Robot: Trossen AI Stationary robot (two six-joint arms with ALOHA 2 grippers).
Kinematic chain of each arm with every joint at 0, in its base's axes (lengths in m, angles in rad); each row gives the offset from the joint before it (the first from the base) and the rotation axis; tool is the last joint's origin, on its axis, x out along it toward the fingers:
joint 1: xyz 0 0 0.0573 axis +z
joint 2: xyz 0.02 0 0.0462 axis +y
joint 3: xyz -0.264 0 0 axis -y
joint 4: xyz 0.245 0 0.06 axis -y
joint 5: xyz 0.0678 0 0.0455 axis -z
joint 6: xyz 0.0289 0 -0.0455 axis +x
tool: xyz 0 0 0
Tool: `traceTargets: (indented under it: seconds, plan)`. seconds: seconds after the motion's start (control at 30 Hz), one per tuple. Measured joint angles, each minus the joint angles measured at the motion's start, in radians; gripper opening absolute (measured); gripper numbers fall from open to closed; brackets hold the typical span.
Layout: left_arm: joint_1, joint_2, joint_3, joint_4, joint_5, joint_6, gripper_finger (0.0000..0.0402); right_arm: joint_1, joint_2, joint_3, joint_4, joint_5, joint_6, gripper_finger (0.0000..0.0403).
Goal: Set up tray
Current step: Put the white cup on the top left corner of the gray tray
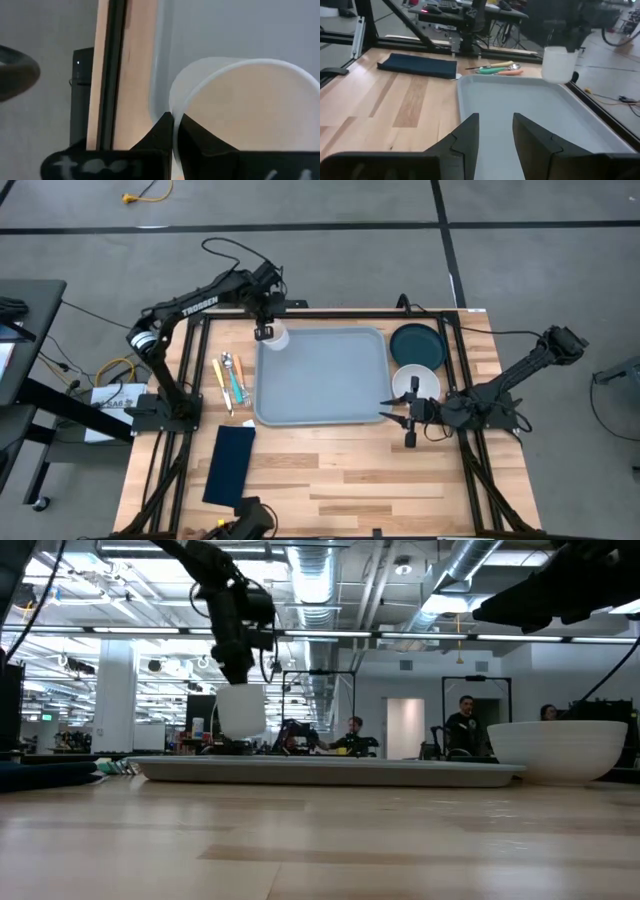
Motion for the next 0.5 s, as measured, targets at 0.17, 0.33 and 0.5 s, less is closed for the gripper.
traceTargets:
  seconds: [0.17, 0.33, 0.5]
  plan:
    - [0.004, 0.069, 0.0, 0.002, -0.047, 0.016, 0.0, 0.0, 0.0, 0.0, 0.003, 0.0, 0.0, 0.0113]
    - [0.006, 0.117, 0.0, 0.001, -0.069, 0.039, 0.0, 0.0, 0.0, 0.0, -0.001, -0.001, 0.0, 0.0113]
    - [0.012, 0.12, 0.0, 0.02, -0.068, 0.04, 0.0, 0.0, 0.0, 0.0, -0.002, -0.001, 0.0, 0.0113]
